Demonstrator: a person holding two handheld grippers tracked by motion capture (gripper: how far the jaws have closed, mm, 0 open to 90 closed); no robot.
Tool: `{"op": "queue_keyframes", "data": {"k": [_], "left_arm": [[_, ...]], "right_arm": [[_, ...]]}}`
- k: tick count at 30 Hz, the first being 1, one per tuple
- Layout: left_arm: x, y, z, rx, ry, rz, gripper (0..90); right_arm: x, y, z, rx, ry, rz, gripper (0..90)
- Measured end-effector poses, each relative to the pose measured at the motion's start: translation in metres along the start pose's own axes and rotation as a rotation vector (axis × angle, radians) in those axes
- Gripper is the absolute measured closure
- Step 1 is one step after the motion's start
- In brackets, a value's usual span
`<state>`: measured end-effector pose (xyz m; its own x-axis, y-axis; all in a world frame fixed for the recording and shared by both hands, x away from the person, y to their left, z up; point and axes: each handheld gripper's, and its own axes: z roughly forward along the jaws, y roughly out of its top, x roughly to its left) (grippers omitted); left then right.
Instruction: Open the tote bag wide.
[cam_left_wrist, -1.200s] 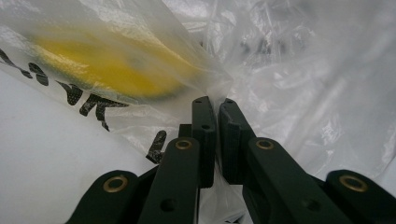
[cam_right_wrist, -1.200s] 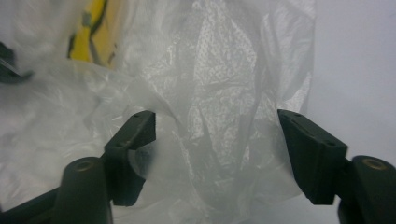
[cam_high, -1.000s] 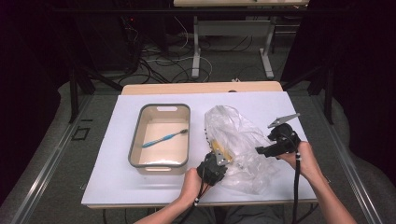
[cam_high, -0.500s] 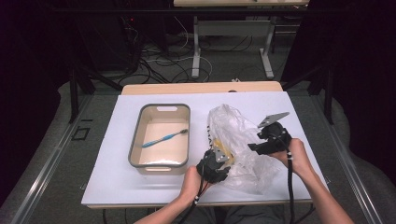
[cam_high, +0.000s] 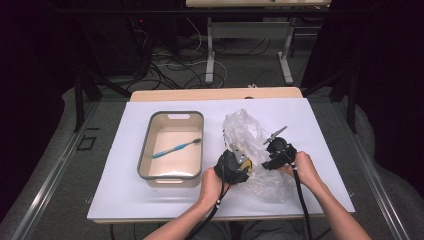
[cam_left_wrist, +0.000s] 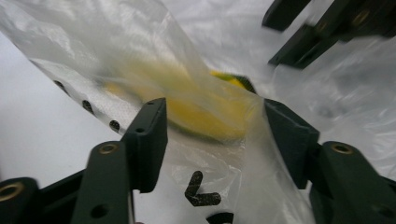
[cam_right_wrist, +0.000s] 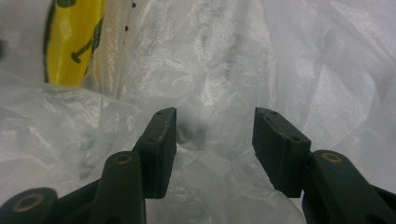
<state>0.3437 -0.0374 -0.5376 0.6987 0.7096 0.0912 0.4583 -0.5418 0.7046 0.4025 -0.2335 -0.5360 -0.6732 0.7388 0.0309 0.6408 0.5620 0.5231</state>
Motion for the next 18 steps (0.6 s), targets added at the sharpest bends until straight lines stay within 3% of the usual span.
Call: {"op": "queue_keyframes", "data": {"k": [1, 2, 5, 7, 8, 10, 11, 12, 13, 14, 15, 16, 17, 18], "left_arm": [[0.001, -0.002, 0.004, 0.019, -0.006, 0.002, 50.2], [0.001, -0.004, 0.009, 0.024, -0.013, 0.000, 53.2], [0.002, -0.010, 0.017, 0.034, -0.034, -0.001, 60.2], [0.001, -0.010, 0.018, 0.026, -0.047, 0.006, 64.7], [0.000, -0.010, 0.017, 0.028, -0.053, 0.019, 67.4], [0.000, -0.011, 0.018, 0.020, -0.068, 0.025, 72.5], [-0.001, -0.011, 0.018, 0.022, -0.075, 0.035, 75.6], [-0.001, -0.012, 0.018, 0.019, -0.080, 0.041, 78.8], [-0.002, -0.012, 0.018, 0.018, -0.087, 0.042, 81.9], [-0.003, -0.012, 0.018, 0.015, -0.084, 0.051, 85.3], [-0.003, -0.012, 0.018, 0.016, -0.083, 0.057, 87.8], [-0.003, -0.012, 0.017, 0.017, -0.086, 0.058, 89.2], [-0.002, -0.012, 0.017, 0.017, -0.082, 0.053, 89.4], [-0.001, -0.012, 0.016, 0.024, -0.088, 0.052, 89.6]], "right_arm": [[-0.003, 0.009, -0.014, 0.216, -0.018, -0.055, 47.3], [-0.003, 0.005, -0.007, 0.080, -0.009, -0.042, 45.4], [0.000, 0.011, -0.011, 0.033, -0.033, -0.003, 39.8], [0.002, 0.015, -0.012, 0.014, -0.009, -0.014, 35.5], [0.004, 0.017, -0.012, 0.033, -0.006, -0.019, 33.5], [0.008, 0.018, -0.003, -0.014, 0.007, -0.022, 32.1], [0.010, 0.019, -0.001, 0.019, 0.004, -0.033, 34.3], [0.011, 0.017, 0.006, -0.051, 0.008, -0.041, 40.1], [0.013, 0.021, -0.001, 0.091, -0.009, -0.046, 46.5], [0.011, 0.023, -0.002, 0.134, -0.021, -0.078, 54.6], [0.013, 0.020, 0.003, 0.077, -0.015, -0.051, 61.7], [0.013, 0.015, 0.012, -0.033, -0.018, -0.051, 70.4], [0.013, 0.018, 0.005, 0.084, -0.035, -0.067, 75.7], [0.012, 0.016, 0.007, 0.075, -0.047, -0.076, 81.2]]}}
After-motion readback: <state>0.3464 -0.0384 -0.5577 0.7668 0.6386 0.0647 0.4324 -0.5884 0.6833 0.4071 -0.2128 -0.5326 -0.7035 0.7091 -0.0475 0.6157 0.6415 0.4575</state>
